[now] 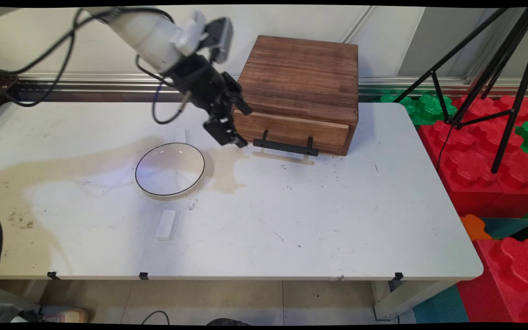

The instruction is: Open the drawer

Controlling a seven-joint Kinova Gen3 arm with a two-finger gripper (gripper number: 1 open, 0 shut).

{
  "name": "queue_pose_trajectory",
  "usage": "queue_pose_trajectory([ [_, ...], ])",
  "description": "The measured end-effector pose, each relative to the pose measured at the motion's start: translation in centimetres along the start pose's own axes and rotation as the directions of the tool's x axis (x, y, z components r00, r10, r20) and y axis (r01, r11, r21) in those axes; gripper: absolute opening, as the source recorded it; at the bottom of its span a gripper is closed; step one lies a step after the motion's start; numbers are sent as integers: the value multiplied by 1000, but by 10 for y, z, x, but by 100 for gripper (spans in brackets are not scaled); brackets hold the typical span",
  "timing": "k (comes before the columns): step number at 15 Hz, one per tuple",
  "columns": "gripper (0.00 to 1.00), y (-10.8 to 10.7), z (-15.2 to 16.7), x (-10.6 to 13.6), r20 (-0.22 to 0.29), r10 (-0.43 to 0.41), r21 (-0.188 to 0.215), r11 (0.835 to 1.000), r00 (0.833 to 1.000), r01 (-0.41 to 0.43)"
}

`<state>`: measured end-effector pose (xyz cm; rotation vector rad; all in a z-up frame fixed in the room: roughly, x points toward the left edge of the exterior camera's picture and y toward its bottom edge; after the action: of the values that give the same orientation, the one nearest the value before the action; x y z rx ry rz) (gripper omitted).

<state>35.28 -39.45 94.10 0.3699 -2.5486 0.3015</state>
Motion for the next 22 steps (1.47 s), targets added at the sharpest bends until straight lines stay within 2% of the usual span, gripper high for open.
queue_pose_trajectory([
  [6,100,-10,54,17,68,29,10,1000,997,-30],
  [12,100,-18,99,21,136,69,-1,998,988,-70],
  [16,100,-23,117,21,162,96,-8,995,982,-96],
  [22,100,-31,143,22,192,179,-11,983,965,-181],
])
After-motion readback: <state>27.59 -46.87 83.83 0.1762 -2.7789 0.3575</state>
